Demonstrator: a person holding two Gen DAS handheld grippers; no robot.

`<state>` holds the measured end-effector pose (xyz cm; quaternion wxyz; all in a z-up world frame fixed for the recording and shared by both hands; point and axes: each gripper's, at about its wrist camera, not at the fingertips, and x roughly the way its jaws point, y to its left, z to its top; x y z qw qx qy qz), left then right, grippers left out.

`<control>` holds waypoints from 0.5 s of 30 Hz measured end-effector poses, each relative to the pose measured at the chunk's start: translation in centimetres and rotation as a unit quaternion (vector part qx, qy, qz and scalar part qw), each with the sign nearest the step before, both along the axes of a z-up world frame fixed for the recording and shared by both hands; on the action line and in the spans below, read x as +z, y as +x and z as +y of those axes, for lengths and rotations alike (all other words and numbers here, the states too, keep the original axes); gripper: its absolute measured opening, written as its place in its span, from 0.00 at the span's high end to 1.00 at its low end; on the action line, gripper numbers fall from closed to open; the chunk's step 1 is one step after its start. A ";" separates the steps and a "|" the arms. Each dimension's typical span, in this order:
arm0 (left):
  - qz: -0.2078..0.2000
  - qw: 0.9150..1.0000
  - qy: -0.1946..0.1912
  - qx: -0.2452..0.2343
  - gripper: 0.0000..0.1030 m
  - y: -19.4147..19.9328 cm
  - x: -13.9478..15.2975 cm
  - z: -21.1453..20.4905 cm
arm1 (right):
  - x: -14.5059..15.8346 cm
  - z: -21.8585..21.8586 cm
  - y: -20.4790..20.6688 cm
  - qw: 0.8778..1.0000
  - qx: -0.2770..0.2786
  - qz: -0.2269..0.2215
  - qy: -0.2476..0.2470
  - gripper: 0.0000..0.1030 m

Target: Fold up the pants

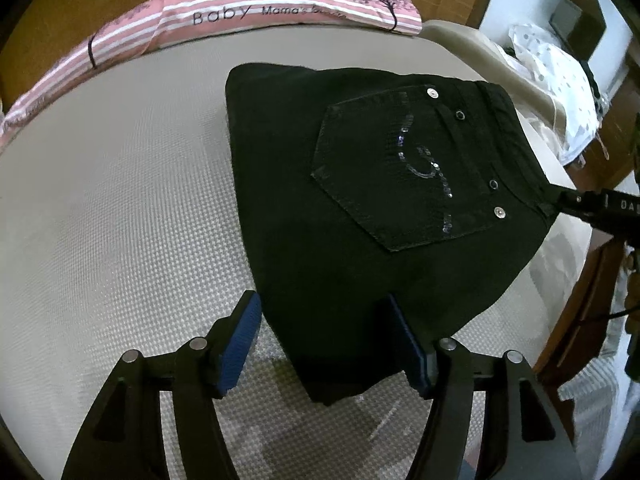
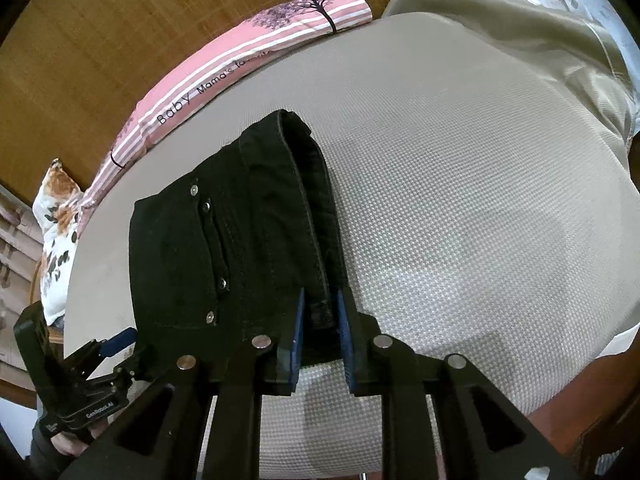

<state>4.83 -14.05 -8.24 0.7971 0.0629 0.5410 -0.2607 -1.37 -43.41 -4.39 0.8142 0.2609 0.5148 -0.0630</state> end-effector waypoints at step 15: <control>-0.032 0.997 -0.070 0.002 0.36 1.6 4.1 1.2 | 4.9 -0.8 1.3 0.997 -0.010 -0.037 -0.061 0.76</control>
